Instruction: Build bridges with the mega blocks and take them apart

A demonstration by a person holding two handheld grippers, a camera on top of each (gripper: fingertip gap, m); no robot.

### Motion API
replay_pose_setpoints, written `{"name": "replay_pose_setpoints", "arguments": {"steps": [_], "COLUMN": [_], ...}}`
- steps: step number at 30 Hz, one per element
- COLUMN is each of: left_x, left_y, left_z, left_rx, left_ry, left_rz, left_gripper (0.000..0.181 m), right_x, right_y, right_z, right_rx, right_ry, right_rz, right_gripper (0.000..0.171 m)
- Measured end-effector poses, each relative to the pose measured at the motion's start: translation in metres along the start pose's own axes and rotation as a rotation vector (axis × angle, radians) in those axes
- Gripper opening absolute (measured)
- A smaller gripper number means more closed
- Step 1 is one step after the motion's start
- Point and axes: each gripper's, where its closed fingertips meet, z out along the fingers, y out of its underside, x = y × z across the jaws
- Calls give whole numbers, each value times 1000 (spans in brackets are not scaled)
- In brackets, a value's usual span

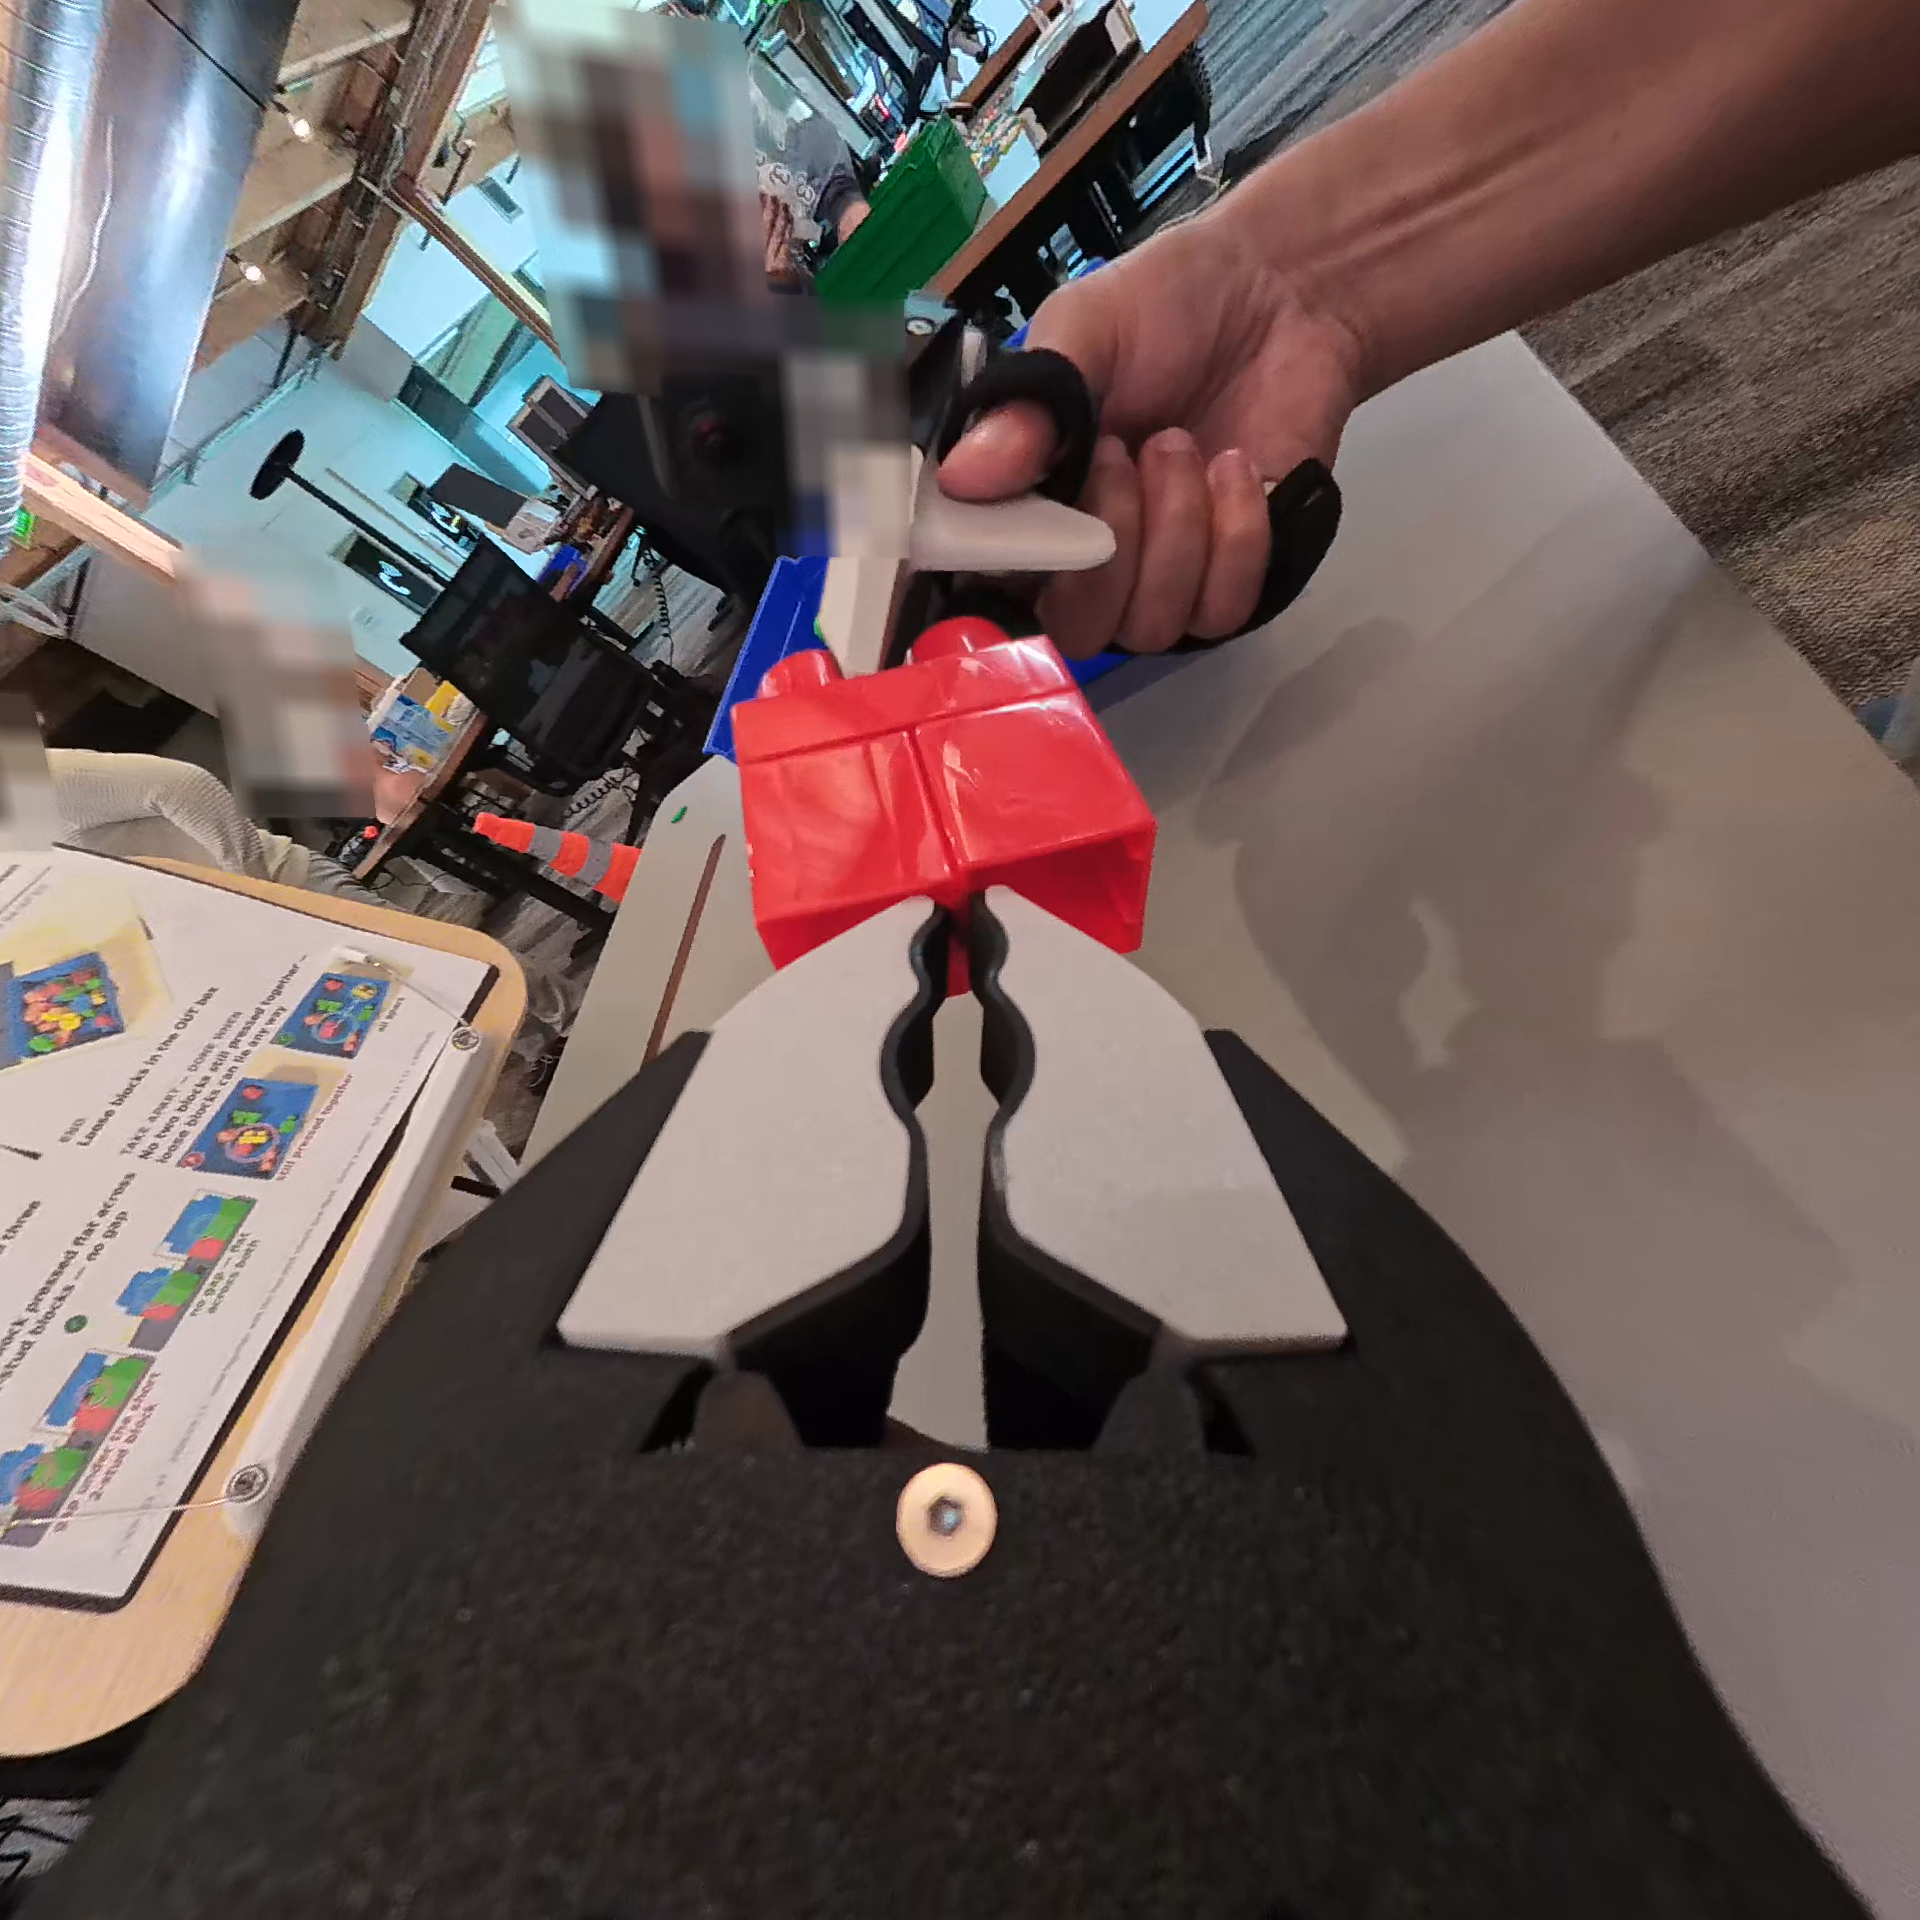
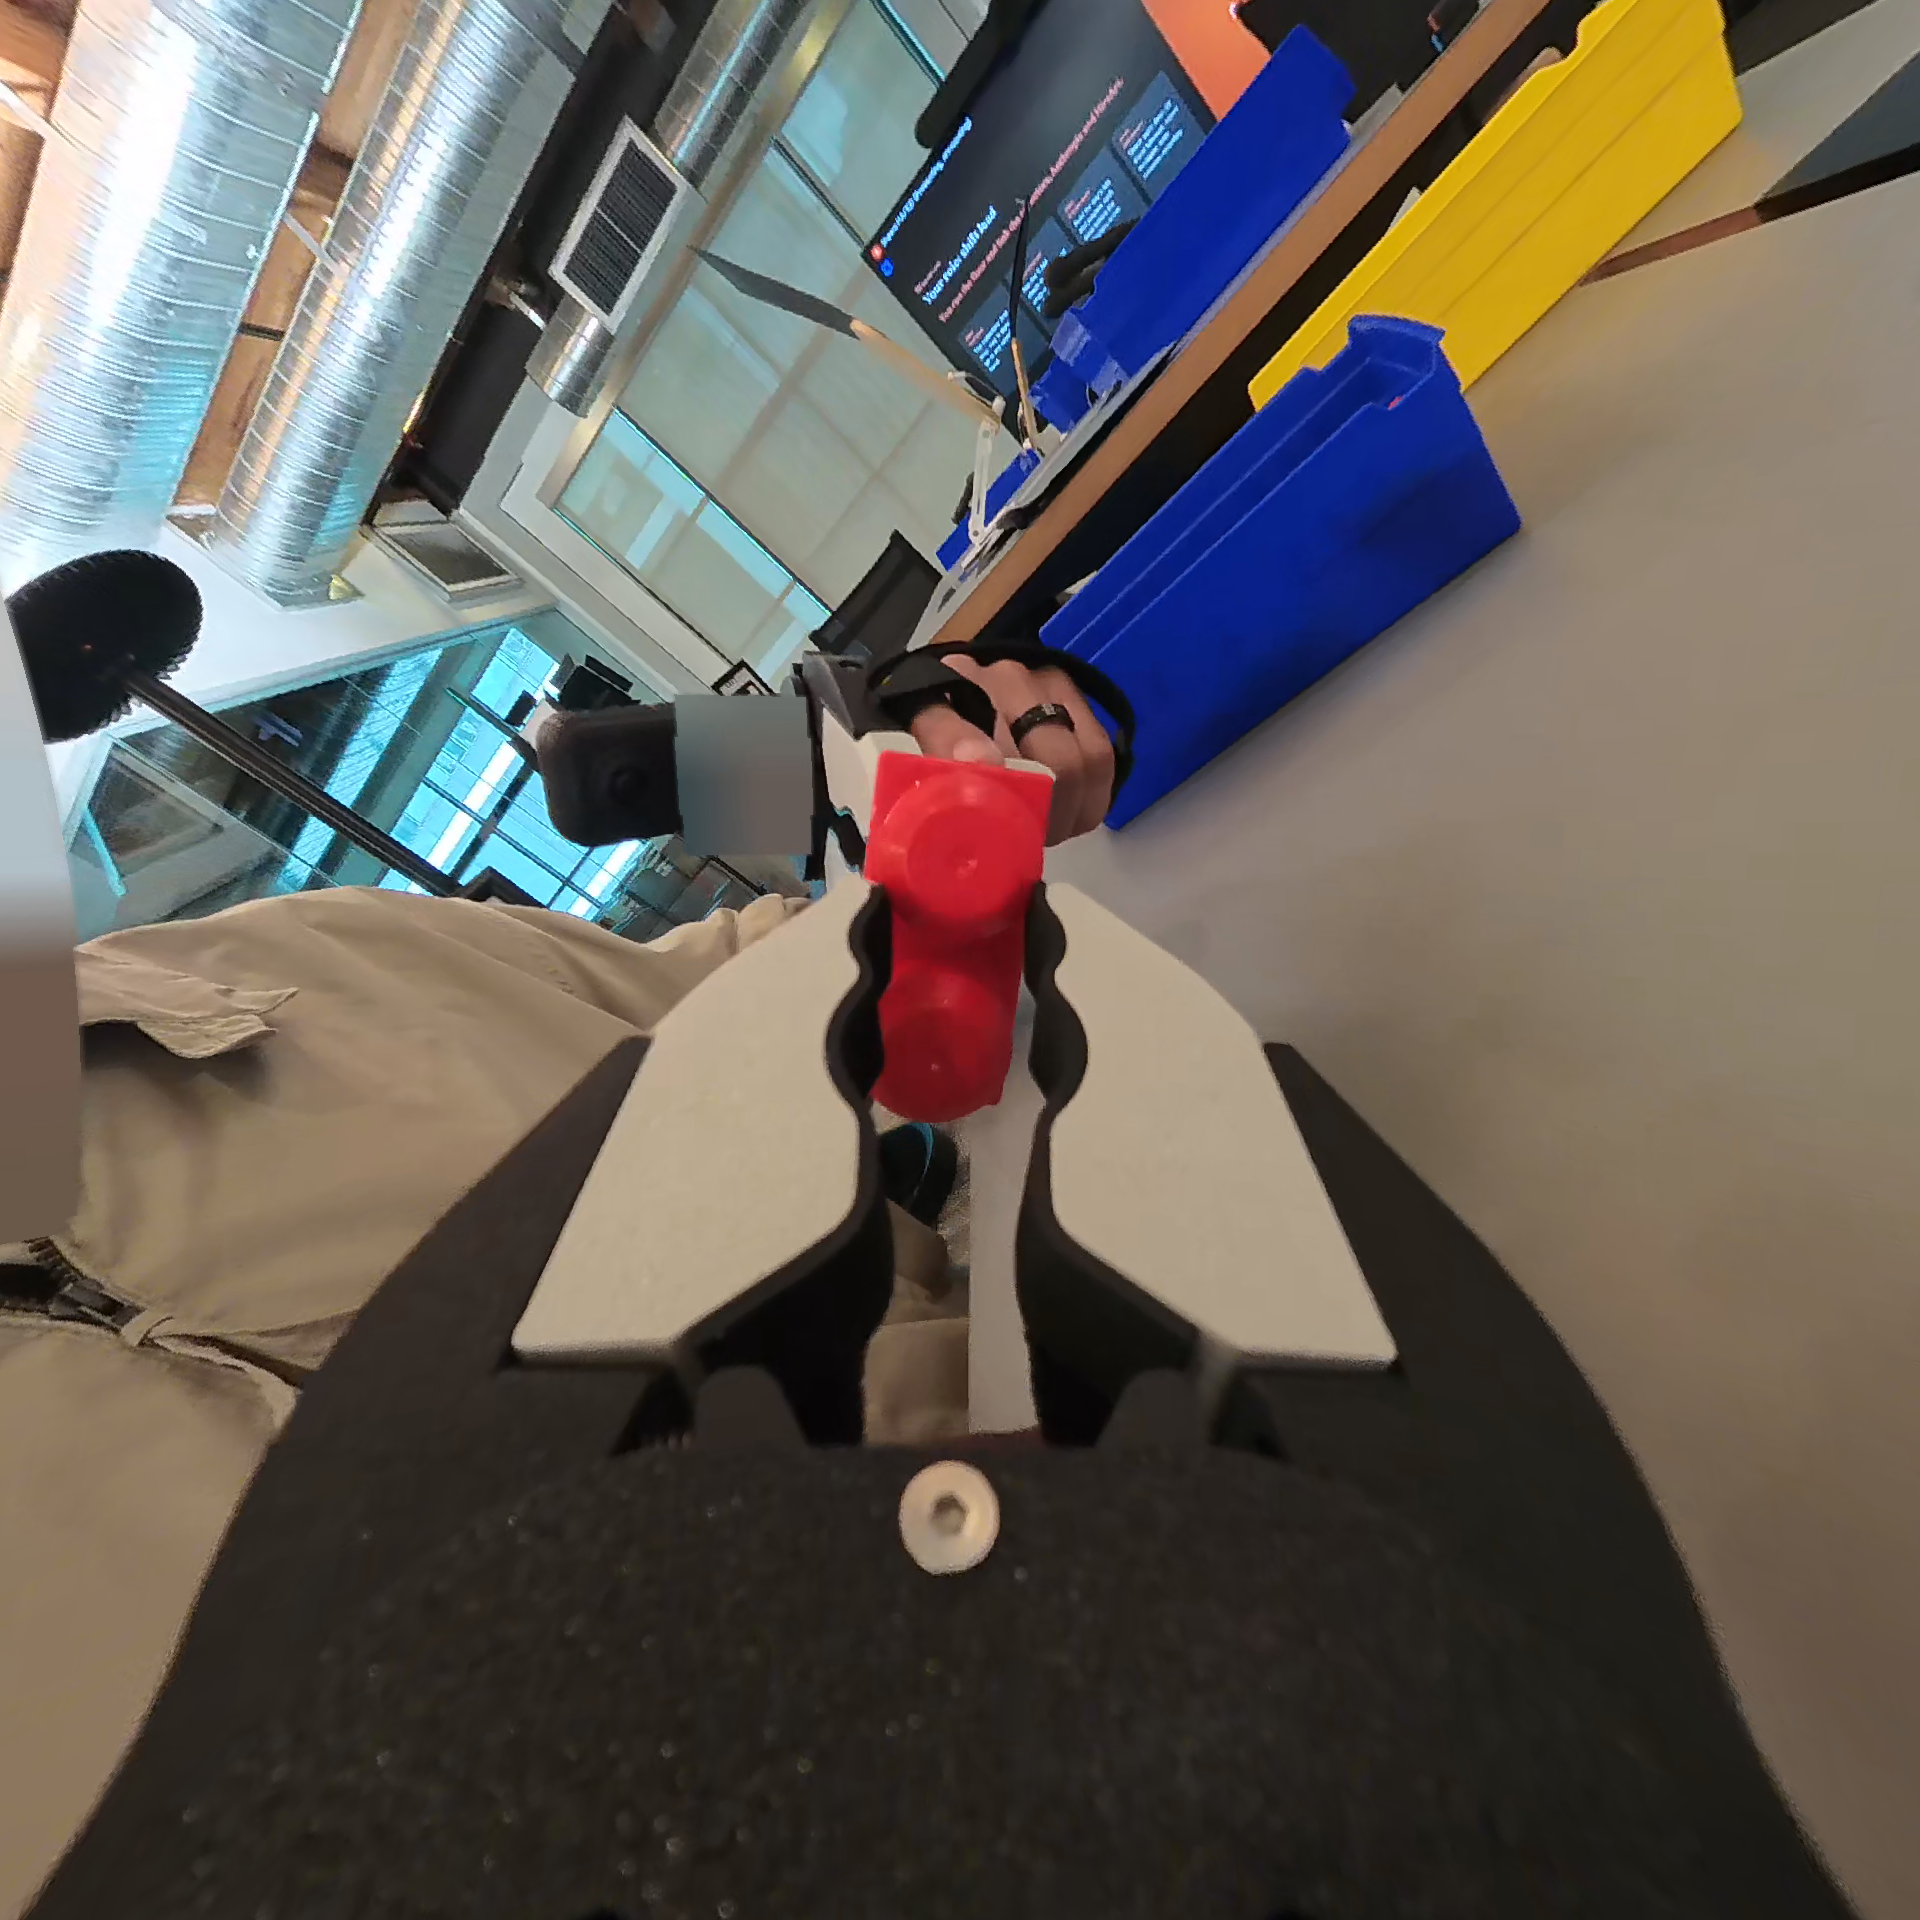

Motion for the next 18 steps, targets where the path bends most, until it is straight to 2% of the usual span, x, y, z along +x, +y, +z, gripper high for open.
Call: {"name": "replay_pose_setpoints", "arguments": {"steps": [9, 13, 18], "left_x": [2, -6, -9], "left_y": [5, -1, -3], "left_z": [1, -9, -13], "left_rx": [-4, 21, -10], "left_ry": [-21, -33, -49], "left_rz": [-12, -39, 17], "left_gripper": [3, 2, 2], "right_x": [5, -4, -10], "right_y": [1, 5, 6], "right_z": [0, 1, 3], "right_rx": [25, -4, -23], "right_ry": [-23, -69, -113], "right_rz": [31, 36, 53], "right_gripper": [25, 25, 27]}}
